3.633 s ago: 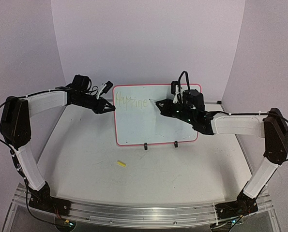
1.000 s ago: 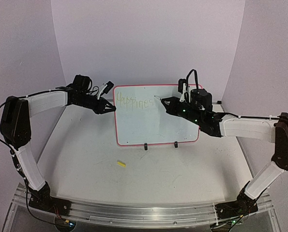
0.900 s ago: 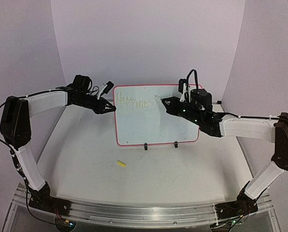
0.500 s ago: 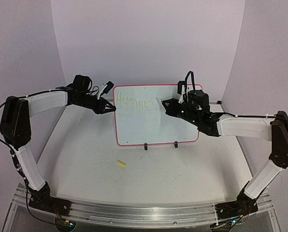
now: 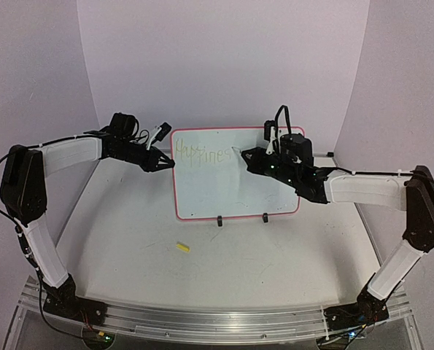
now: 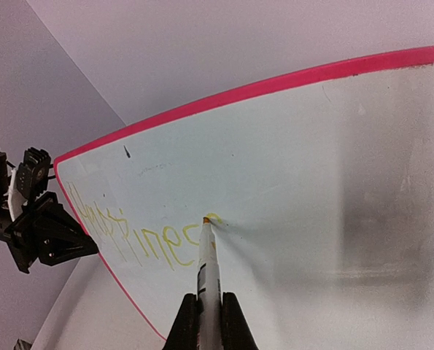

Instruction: Write a sentence on the whiteboard

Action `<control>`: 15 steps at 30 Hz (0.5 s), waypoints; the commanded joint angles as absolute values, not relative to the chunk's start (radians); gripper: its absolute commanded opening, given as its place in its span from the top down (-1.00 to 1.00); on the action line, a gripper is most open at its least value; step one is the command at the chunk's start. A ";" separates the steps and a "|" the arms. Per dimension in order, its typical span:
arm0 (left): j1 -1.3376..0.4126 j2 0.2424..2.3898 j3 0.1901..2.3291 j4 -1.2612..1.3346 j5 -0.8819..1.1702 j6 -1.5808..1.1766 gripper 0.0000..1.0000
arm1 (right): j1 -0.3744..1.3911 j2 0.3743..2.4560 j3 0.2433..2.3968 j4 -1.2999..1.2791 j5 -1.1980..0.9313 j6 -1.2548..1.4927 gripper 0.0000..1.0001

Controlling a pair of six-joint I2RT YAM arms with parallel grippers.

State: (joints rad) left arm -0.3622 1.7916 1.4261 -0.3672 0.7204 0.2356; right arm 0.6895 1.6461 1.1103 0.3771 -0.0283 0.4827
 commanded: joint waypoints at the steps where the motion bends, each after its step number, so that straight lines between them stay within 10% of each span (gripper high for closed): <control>1: -0.387 1.764 1.438 -0.380 0.700 0.276 1.00 | 0.683 1.663 1.130 0.365 -0.035 0.472 1.00; 15: -0.387 1.761 1.439 -0.380 0.701 0.277 1.00 | 0.683 1.629 1.085 0.364 -0.025 0.484 1.00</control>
